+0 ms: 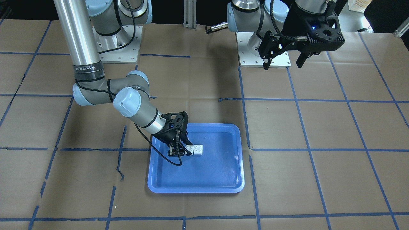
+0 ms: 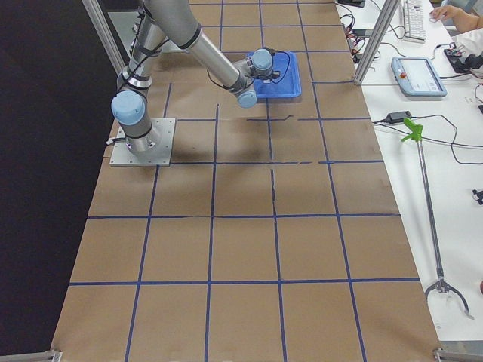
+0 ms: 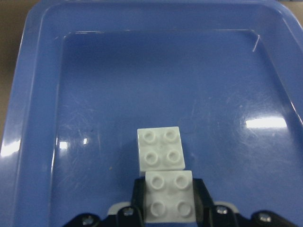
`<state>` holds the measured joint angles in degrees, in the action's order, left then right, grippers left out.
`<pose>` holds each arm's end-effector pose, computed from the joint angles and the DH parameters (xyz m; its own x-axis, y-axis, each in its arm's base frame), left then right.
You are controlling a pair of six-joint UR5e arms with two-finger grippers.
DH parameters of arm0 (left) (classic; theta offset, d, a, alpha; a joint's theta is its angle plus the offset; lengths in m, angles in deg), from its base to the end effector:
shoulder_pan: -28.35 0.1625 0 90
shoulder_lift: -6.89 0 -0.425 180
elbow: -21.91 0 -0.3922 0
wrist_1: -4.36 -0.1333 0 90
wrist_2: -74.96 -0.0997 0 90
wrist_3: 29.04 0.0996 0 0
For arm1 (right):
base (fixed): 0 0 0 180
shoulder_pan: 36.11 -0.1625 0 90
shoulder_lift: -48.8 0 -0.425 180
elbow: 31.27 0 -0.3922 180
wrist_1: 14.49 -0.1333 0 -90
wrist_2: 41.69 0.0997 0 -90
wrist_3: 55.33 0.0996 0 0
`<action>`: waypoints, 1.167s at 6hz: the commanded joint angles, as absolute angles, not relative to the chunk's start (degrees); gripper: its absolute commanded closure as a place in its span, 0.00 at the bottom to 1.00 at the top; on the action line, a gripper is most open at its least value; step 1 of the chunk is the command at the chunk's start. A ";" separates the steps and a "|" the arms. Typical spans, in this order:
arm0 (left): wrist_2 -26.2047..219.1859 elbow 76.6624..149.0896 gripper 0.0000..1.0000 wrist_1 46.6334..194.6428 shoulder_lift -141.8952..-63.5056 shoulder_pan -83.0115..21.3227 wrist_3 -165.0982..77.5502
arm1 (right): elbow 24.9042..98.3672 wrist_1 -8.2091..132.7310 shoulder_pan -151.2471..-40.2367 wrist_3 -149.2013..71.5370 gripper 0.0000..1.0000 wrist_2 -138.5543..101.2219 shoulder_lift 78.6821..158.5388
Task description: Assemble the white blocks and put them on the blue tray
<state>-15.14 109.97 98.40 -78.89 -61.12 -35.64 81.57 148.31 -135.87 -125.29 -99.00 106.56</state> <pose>-0.1288 -0.4632 0.5326 -0.9923 -0.1241 0.0025 -0.1241 0.9916 -0.0369 0.2813 -0.5317 0.1509 -0.1230 -0.9863 0.1096 -0.8084 0.0355 -0.5876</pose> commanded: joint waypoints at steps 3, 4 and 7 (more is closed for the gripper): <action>-15.04 109.89 0.01 98.40 -78.89 -61.12 -35.64 | 81.49 148.38 -135.87 -125.29 0.59 -98.99 106.63; -15.04 109.80 0.01 98.40 -78.89 -61.12 -35.64 | 81.49 148.38 -135.87 -125.29 0.59 -98.99 106.72; -14.87 109.80 0.01 98.40 -78.89 -61.12 -35.64 | 81.49 148.46 -135.87 -125.29 0.46 -97.60 106.63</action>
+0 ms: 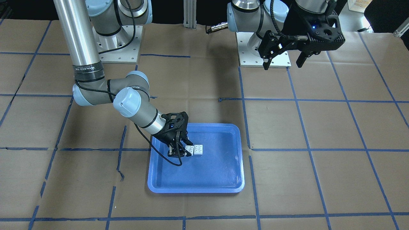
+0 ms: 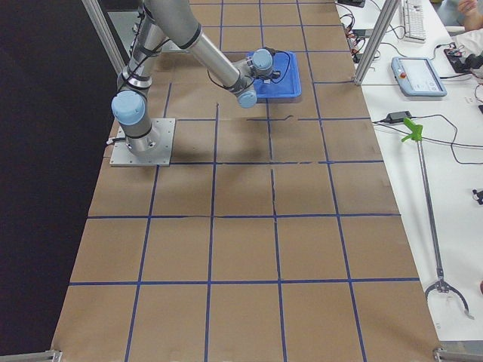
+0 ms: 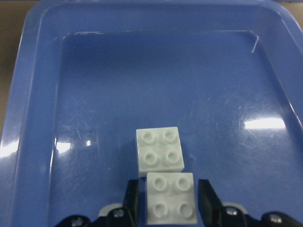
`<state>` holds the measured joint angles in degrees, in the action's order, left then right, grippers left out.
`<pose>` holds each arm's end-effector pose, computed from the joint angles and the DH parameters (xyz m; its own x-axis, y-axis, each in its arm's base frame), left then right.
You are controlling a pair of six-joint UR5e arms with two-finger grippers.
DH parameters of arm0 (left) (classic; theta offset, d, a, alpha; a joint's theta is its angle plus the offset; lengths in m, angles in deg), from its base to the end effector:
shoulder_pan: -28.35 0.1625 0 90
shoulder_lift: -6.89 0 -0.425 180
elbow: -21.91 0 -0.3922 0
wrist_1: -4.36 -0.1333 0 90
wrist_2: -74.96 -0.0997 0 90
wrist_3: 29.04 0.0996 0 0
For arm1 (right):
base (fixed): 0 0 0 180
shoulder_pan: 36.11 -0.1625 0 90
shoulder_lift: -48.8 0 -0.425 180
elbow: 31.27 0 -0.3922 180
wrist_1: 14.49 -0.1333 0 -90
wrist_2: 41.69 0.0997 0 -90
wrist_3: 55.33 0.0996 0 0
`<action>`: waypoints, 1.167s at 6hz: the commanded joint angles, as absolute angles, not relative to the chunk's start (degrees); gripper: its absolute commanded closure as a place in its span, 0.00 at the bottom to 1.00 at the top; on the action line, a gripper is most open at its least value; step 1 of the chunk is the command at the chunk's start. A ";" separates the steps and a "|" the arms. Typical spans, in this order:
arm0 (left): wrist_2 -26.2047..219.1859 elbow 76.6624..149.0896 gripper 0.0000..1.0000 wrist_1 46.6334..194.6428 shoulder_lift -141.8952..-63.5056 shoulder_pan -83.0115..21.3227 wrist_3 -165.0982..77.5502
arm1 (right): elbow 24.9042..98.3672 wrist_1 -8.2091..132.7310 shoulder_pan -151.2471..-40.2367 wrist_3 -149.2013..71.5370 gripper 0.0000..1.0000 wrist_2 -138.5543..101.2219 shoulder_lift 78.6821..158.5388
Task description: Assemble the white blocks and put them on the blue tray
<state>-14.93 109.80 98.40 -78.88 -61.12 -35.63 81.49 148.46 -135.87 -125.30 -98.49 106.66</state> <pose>-0.1292 -0.4633 0.5341 -0.9923 -0.1238 0.0065 -0.1239 0.9915 -0.0396 0.2821 -0.5321 0.1531 -0.1212 -0.9862 0.1128 -0.8030 0.0306 -0.5953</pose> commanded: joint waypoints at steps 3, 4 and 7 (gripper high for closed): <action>-14.87 109.71 0.01 98.40 -78.89 -61.12 -35.64 | 81.23 148.46 -135.87 -124.77 0.33 -97.59 106.90; -14.87 109.62 0.01 98.40 -78.89 -61.12 -35.64 | 81.05 148.46 -135.87 -122.42 0.05 -97.59 107.25; -14.87 109.62 0.01 98.31 -78.89 -61.12 -35.55 | 80.79 139.48 -134.64 -112.13 0.00 -102.82 115.04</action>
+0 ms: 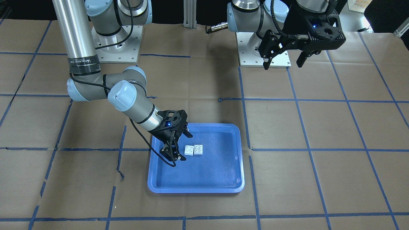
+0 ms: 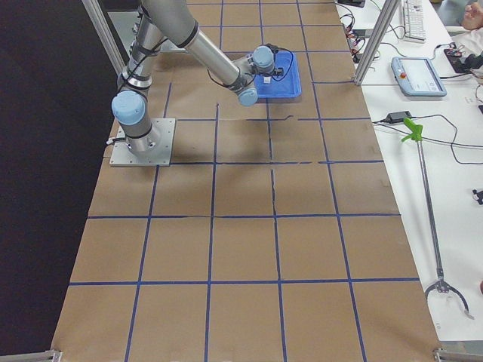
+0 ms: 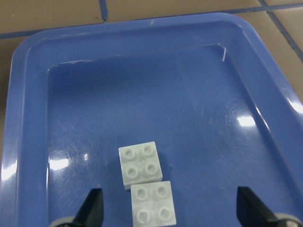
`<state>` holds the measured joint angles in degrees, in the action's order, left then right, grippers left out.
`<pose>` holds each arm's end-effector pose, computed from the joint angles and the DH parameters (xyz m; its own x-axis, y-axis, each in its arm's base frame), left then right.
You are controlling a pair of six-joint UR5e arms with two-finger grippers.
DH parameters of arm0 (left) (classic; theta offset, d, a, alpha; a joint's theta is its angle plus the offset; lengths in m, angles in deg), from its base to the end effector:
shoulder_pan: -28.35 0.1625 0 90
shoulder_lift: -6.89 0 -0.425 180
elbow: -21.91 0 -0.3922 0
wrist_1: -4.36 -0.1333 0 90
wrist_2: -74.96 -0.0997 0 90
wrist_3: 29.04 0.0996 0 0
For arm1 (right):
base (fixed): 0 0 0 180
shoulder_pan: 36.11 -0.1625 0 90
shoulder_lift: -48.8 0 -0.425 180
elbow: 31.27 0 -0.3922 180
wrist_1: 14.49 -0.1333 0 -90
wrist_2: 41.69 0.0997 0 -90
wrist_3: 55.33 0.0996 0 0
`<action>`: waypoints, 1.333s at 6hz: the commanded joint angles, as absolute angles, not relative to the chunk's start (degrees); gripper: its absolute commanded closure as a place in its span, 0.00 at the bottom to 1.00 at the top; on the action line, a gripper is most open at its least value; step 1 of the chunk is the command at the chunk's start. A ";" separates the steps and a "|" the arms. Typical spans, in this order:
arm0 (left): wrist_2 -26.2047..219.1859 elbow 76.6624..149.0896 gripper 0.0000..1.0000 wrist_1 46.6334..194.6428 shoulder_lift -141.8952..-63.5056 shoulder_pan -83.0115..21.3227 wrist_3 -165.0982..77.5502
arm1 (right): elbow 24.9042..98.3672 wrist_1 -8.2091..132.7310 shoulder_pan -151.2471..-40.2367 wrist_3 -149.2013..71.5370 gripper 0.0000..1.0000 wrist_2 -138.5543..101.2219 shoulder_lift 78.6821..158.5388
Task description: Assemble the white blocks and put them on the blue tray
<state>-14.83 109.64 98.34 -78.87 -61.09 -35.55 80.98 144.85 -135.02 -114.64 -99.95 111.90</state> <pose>-0.1291 -0.4635 0.5357 -0.9924 -0.1228 0.0086 -0.1231 0.9914 -0.0434 0.2720 -0.5360 0.1998 -0.2895 -0.9561 0.0448 -0.7725 0.2057 -0.6007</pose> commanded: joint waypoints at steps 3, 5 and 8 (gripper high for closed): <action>-14.87 109.53 0.01 98.31 -79.06 -61.12 -35.37 | 80.35 125.23 -130.79 -99.15 0.00 -113.82 124.89; -14.78 109.45 0.01 98.31 -79.15 -61.47 -35.37 | 73.54 101.92 -127.79 -91.85 0.00 -120.23 131.04; -13.64 109.45 0.01 98.14 -79.51 -62.00 -35.63 | 60.53 80.24 -126.20 -66.66 0.00 -130.72 134.22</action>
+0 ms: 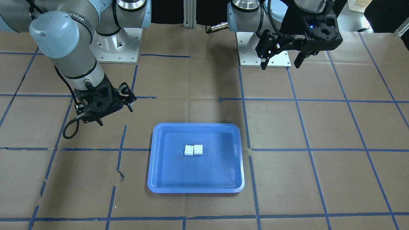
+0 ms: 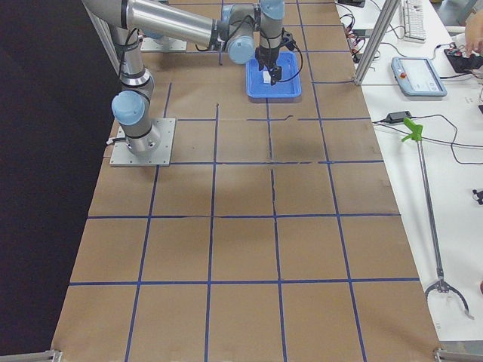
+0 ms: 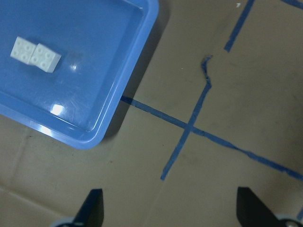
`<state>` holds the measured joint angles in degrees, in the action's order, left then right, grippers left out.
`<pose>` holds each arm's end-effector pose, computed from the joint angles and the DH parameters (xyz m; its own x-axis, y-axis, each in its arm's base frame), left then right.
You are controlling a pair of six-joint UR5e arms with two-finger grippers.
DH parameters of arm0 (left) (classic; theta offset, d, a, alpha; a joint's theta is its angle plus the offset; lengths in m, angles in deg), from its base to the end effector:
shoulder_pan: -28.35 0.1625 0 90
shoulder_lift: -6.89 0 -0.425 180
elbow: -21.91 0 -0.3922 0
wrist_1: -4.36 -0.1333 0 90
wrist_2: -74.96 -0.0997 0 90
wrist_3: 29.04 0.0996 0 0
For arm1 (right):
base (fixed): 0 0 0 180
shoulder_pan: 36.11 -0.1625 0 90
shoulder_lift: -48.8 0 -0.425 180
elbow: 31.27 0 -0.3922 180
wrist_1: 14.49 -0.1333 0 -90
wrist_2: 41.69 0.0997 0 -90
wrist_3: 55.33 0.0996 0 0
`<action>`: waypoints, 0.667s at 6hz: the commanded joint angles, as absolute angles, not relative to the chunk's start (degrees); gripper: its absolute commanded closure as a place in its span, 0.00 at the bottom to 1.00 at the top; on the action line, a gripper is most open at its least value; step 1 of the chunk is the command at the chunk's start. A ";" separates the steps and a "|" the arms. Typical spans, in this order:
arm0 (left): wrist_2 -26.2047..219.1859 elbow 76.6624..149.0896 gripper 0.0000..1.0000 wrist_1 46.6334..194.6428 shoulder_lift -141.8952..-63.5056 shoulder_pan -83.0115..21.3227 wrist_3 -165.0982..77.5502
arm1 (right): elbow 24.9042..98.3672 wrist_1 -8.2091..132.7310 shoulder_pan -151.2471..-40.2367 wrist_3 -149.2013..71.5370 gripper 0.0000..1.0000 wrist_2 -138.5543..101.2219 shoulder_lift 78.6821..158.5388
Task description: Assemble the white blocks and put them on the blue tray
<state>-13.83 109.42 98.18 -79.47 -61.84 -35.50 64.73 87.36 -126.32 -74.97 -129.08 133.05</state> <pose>-0.1369 -0.4662 0.5330 -0.9938 -0.1083 0.0255 -0.1092 0.9933 -0.0377 0.1398 -0.5259 0.4062 -0.9396 -0.3396 -0.0423 -0.3392 0.9406 -0.0169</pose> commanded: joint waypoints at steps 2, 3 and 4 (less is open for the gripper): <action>-13.64 109.45 0.01 98.14 -79.41 -62.00 -35.46 | 59.52 74.99 -126.20 -62.54 0.00 -130.81 138.44; -13.64 109.45 0.01 98.14 -79.33 -62.00 -35.46 | 59.52 75.07 -126.20 -62.54 0.00 -130.81 138.45; -13.64 109.45 0.01 98.14 -79.41 -62.00 -35.46 | 59.52 75.07 -126.20 -62.54 0.00 -130.81 138.36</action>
